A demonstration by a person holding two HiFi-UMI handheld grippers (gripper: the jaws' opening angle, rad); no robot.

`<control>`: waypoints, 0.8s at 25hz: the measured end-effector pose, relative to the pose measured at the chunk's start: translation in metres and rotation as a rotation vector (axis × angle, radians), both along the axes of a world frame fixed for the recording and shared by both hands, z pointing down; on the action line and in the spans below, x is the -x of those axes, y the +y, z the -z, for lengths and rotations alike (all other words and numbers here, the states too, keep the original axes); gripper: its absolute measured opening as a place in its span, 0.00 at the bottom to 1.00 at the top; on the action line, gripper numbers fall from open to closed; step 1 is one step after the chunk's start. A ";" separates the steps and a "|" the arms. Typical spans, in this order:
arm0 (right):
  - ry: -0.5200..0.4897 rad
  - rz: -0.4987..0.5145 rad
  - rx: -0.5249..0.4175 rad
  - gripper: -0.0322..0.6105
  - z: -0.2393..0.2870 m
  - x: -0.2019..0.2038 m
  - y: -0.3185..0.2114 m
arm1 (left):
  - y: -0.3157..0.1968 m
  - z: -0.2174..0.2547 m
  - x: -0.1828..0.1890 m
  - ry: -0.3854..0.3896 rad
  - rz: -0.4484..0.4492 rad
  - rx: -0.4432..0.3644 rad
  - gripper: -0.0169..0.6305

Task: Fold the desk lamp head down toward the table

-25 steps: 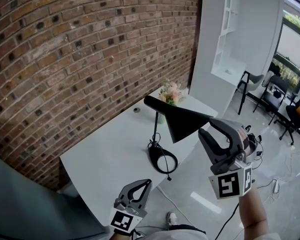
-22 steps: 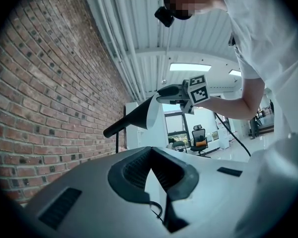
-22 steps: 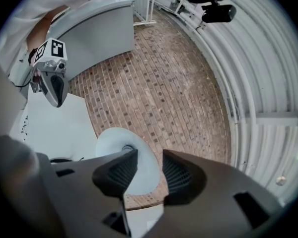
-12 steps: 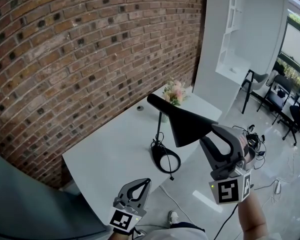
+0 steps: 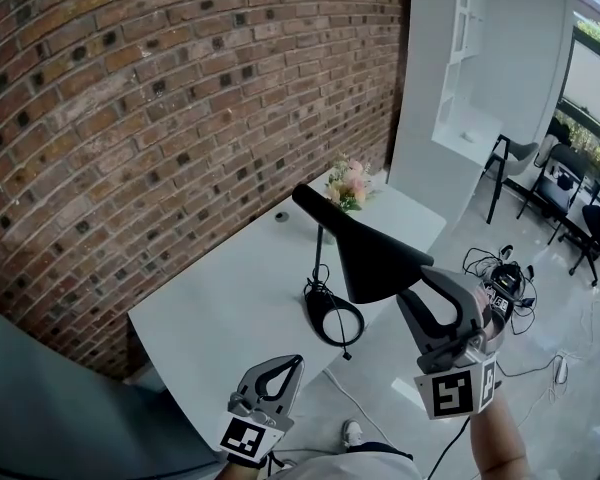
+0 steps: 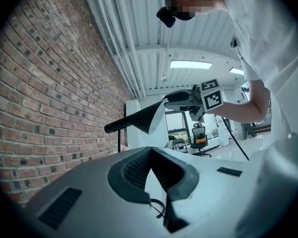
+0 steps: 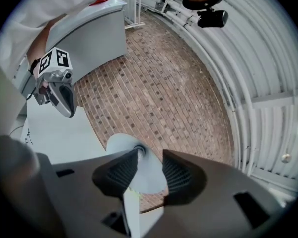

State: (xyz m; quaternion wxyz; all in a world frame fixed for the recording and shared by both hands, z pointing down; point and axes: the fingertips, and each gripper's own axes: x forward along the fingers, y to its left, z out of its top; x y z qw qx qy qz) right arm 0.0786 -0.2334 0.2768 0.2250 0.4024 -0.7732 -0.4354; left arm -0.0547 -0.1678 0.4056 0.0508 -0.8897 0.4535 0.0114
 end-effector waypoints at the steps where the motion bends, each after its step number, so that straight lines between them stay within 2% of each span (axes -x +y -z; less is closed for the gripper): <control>1: -0.004 0.001 0.005 0.28 0.000 0.000 0.000 | -0.001 0.002 0.001 -0.001 0.002 -0.001 0.04; 12: -0.042 0.005 0.076 0.28 -0.031 -0.006 0.006 | -0.002 0.000 -0.005 -0.034 -0.005 0.014 0.04; 20: -0.036 0.001 0.178 0.28 -0.064 -0.010 0.009 | -0.005 -0.002 -0.011 -0.041 -0.007 0.031 0.04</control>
